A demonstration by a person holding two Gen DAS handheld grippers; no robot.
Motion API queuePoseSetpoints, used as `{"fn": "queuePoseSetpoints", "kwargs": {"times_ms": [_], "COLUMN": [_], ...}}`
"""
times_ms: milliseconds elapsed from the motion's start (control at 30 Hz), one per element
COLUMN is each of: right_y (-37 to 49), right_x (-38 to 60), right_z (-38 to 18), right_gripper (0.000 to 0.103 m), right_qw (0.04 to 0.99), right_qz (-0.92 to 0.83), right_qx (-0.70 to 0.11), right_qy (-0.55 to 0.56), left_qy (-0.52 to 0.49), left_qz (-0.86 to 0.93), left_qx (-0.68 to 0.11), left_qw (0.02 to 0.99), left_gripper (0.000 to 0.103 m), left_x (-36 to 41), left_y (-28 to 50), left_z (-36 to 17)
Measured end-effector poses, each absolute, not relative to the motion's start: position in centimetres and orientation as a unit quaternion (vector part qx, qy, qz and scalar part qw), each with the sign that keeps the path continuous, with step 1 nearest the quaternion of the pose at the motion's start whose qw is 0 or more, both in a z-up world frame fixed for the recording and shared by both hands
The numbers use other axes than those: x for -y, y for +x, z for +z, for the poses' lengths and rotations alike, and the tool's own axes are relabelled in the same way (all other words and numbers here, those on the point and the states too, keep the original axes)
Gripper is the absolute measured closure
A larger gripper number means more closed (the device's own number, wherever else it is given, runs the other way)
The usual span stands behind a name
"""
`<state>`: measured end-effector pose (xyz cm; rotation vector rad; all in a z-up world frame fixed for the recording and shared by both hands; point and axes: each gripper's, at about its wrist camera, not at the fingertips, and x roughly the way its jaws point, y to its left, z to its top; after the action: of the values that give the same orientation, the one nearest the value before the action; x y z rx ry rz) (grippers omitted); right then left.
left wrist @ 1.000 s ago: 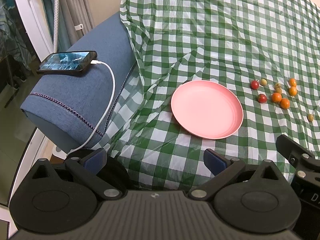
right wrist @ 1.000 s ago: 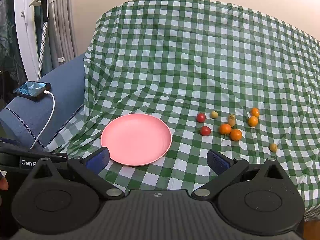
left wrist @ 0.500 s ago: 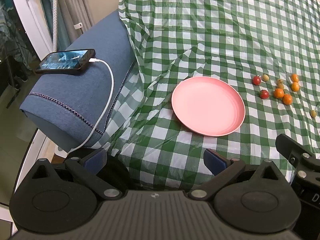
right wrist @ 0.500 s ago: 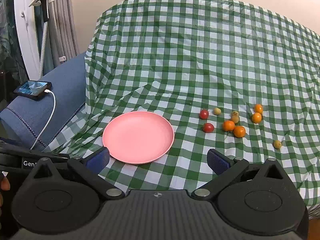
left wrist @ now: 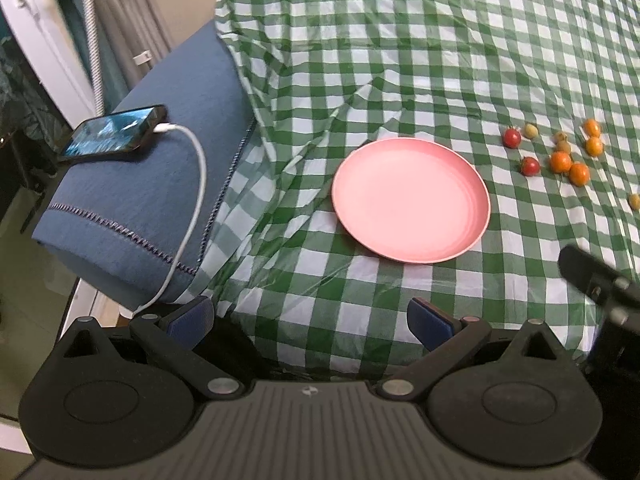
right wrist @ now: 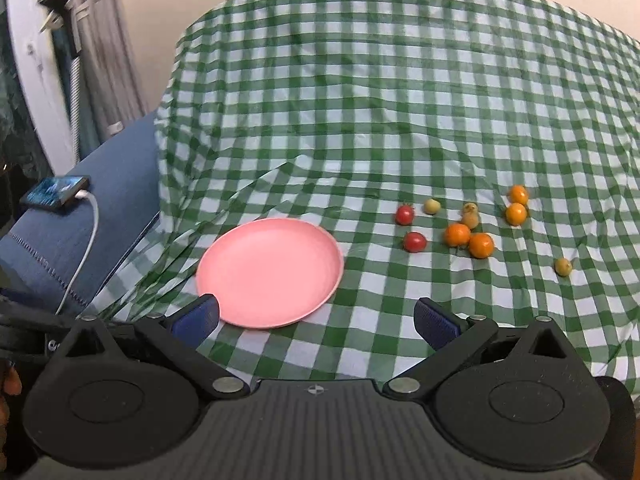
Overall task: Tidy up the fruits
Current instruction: 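Grasp a yellow fruit with the right tool while the left tool reaches toward a red tomato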
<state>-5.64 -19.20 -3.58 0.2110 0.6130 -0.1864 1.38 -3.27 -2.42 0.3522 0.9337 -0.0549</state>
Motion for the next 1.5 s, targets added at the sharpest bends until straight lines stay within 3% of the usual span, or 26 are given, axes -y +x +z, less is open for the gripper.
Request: {"fn": "queuePoseSetpoints", "kwargs": {"times_ms": [267, 633, 933, 1100, 1500], "right_y": [-6.5, -5.2, 2.0, 4.6, 5.0], "right_x": [25.5, 39.9, 50.1, 51.3, 51.1], "right_z": [-6.0, -10.2, -17.4, -21.0, -20.1], "right_gripper": [0.000, 0.000, 0.001, 0.001, 0.001], "right_qw": [0.932, 0.886, 0.834, 0.827, 0.829], "right_qz": [-0.175, -0.335, -0.383, -0.399, -0.403], "right_qx": [-0.259, -0.262, -0.343, -0.360, -0.352], "right_qy": [0.183, 0.183, 0.198, 0.168, 0.165], "left_qy": [0.191, 0.202, 0.194, 0.182, 0.153], "left_qz": [-0.071, -0.125, -0.139, -0.149, -0.134], "left_qx": [-0.461, -0.472, -0.520, -0.538, -0.553], "left_qw": [0.864, 0.849, 0.820, 0.809, 0.808], "left_gripper": [0.000, 0.000, 0.000, 0.000, 0.000], "left_x": [8.2, 20.7, 29.5, 31.7, 33.4], "left_y": [3.7, 9.9, 17.9, 21.1, 23.7], "left_z": [-3.4, -7.1, -13.9, -17.2, -19.6]}}
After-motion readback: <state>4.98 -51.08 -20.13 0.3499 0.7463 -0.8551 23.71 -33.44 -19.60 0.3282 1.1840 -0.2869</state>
